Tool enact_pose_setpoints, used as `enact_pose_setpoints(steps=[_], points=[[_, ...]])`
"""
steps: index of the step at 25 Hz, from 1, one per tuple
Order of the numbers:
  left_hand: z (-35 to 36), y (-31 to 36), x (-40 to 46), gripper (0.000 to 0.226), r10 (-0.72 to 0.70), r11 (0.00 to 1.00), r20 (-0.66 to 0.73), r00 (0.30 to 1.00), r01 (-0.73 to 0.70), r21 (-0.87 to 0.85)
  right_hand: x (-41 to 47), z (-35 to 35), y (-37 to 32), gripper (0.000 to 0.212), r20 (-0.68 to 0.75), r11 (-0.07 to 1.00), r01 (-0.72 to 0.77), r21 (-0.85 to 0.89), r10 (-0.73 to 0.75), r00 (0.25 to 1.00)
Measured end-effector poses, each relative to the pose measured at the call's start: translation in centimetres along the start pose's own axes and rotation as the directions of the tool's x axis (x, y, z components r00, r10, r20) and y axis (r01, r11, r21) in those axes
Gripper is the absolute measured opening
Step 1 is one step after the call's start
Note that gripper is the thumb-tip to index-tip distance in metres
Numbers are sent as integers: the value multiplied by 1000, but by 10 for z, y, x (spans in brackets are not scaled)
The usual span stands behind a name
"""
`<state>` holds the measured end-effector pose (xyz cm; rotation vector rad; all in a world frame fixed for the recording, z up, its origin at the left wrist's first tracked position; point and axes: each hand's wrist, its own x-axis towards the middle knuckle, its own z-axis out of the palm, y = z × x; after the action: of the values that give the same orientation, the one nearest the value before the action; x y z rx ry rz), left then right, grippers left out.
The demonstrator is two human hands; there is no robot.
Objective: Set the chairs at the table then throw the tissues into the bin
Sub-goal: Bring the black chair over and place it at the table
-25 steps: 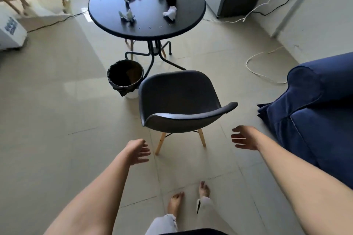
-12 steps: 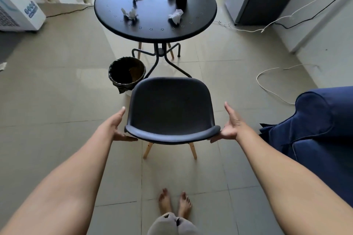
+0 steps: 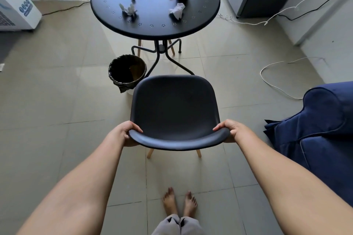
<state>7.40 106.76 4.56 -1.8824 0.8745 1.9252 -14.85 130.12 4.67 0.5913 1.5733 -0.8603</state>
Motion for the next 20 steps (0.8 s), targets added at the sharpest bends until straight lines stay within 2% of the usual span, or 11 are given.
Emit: enact_pose_setpoints(steps=[3,7,10,12,15,17,20], points=[[3,5,-4,25,13,1000,-41,999,-12,20,-4,-2,-3,20,-63,1000,-6,23,8,998],[18,24,-18,23,213,977,19,977,-213,-6,-15,-2,-22,22,-23,982,-15,187,20,1000],[21,50,-19,20,127,990,-33,991,-129,-52,-25,1,-47,15,38,971,3,240,-13,999],[25,65,-20,20,78,992,-67,995,-84,-95,-20,0,-66,24,52,969,21,247,-35,998],[41,89,-17,21,120,984,-68,990,-128,-121,-8,-7,-101,15,12,978,15,208,-18,1000],[53,101,-6,23,206,972,-60,977,-212,-103,8,-9,-122,17,-13,984,7,177,-5,1000],[60,121,11,24,96,971,-107,990,-116,-209,27,-8,-151,15,21,985,-1,171,-2,1000]])
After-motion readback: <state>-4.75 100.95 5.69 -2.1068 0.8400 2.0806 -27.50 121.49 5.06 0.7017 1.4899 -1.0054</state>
